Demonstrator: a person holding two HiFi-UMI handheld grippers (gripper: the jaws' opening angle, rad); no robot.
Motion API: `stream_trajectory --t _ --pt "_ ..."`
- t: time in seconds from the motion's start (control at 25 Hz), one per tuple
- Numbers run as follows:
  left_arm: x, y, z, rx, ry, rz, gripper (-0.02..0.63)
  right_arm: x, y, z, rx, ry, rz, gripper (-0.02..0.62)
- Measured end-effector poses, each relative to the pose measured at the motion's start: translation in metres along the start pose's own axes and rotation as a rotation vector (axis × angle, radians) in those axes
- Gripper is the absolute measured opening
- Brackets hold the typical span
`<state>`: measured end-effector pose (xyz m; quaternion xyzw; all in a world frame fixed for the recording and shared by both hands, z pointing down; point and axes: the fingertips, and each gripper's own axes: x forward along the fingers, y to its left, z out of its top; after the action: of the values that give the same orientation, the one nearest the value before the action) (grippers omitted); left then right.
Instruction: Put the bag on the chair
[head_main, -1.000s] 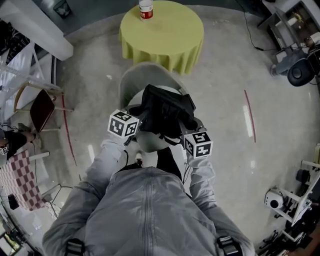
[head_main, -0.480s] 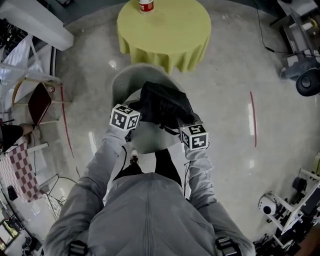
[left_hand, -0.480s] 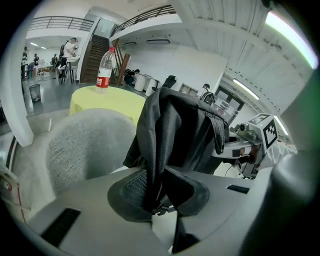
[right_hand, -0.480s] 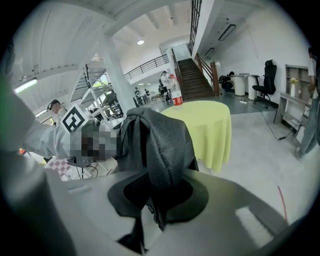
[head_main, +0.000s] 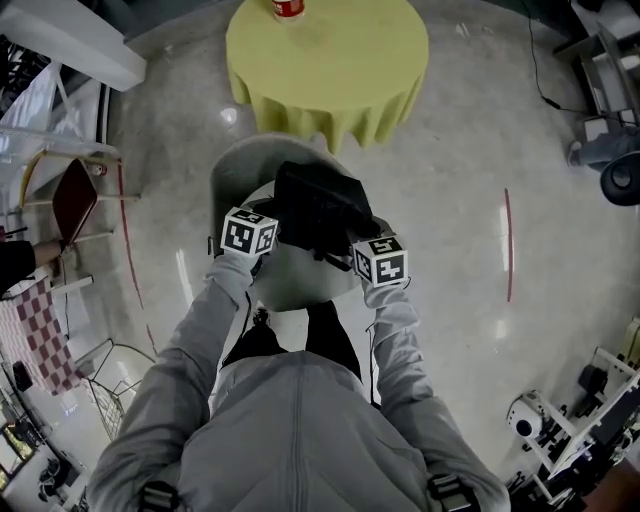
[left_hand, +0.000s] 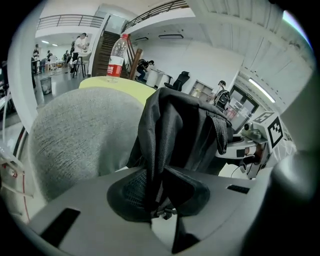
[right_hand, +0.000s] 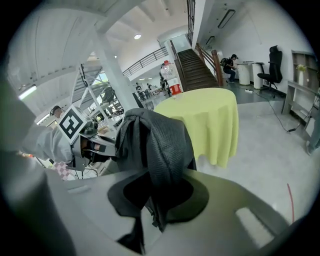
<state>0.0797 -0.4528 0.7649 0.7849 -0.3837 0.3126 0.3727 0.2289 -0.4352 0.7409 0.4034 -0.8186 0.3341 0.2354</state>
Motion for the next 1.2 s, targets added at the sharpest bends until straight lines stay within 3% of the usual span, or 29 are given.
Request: stream_trajectory --t 0.24,0.56,0.64,0.72,0.8,1.0,1.2 --pt "0.022 0.025 0.01 -0.03 0.018 0.087 0.069 0.029 -0.014 0.009 0.017 0.01 -0.005 0.071" --pt "0.036 0.044 0.009 -0.083 0.018 0.098 0.084 0.054 -0.028 0.011 0.068 0.036 -0.058 0.102" --pt "0.029 0.051 0.004 -0.089 0.005 0.096 0.114 0.053 -0.024 0.009 0.079 0.043 -0.067 0.126" --pt "0.021 0.059 -0.009 -0.127 -0.006 0.082 0.13 0.048 -0.018 0.005 0.076 0.043 -0.085 0.173" --pt "0.013 0.066 -0.022 -0.148 -0.018 0.068 0.143 0.038 -0.016 0.001 0.054 0.038 -0.114 0.176" --pt "-0.022 0.078 -0.038 -0.128 -0.051 0.088 0.144 0.001 -0.006 -0.003 0.038 0.006 -0.189 0.184" --pt "-0.069 0.072 -0.034 -0.115 -0.144 0.05 0.138 -0.052 0.021 0.005 0.03 -0.084 -0.265 0.184"
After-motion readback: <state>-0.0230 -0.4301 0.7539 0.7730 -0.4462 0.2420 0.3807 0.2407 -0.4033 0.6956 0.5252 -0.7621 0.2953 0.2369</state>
